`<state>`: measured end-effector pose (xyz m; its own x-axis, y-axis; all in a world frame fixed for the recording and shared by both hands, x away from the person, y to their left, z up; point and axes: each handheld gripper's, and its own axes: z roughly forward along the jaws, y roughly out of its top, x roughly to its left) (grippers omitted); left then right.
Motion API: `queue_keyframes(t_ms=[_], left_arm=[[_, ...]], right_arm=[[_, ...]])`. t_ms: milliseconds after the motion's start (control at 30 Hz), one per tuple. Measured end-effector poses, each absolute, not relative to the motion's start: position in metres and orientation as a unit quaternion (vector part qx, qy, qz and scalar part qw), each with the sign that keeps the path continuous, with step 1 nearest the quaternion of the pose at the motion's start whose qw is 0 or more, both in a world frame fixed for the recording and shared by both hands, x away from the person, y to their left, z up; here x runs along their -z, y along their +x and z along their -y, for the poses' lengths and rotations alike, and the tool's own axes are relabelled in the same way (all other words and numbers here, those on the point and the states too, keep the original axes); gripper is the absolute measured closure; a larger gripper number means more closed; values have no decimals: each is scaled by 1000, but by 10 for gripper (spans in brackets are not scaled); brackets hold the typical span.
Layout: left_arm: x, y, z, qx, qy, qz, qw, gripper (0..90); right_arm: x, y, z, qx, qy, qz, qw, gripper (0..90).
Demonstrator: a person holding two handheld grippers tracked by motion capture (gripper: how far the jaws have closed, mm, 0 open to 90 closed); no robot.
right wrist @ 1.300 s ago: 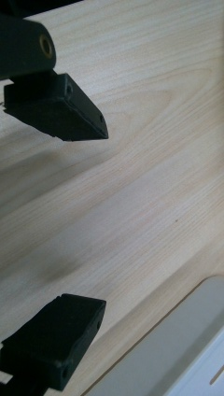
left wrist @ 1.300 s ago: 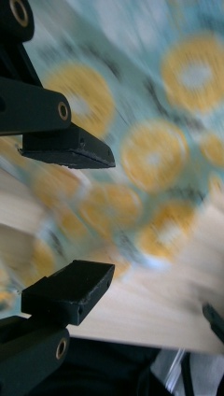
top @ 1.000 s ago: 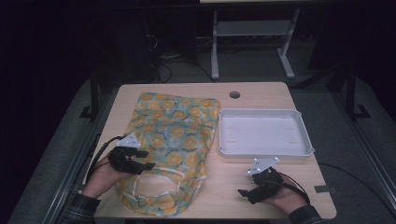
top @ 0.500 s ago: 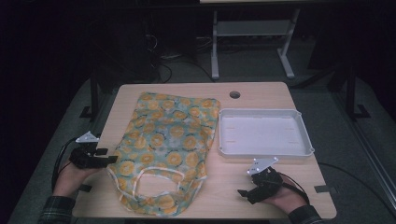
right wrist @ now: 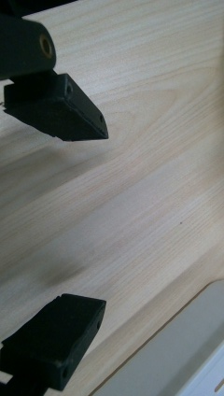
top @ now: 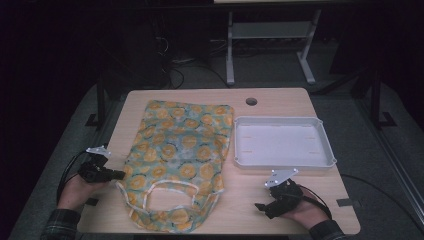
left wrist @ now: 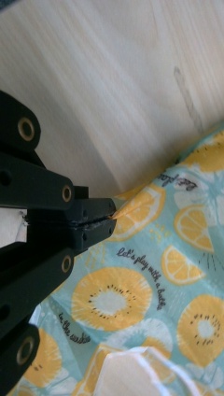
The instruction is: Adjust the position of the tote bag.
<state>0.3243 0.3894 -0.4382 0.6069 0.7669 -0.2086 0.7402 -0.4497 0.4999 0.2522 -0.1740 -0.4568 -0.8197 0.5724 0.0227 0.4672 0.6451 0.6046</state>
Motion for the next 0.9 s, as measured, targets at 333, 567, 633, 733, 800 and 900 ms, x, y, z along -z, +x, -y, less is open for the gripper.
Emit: queue_keyframes(t_ms=[333, 567, 633, 733, 800, 900], left_arm=[[432, 308, -354, 10, 872, -397, 288, 897], [430, 289, -343, 21, 880, -379, 287, 897], [430, 285, -342, 21, 879, -380, 288, 896], [431, 282, -343, 22, 879, -381, 285, 896], [431, 281, -344, 22, 879, -381, 285, 896], [432, 281, -344, 22, 877, -385, 286, 896]], right_arm=[[457, 253, 174, -308, 288, -903, 87, 143], [453, 255, 172, -313, 283, -902, 87, 156], [448, 257, 167, -317, 279, -902, 91, 182], [440, 265, 156, -331, 274, -899, 88, 219], [437, 270, 150, -340, 268, -897, 82, 255], [437, 279, 140, -346, 265, -897, 72, 308]])
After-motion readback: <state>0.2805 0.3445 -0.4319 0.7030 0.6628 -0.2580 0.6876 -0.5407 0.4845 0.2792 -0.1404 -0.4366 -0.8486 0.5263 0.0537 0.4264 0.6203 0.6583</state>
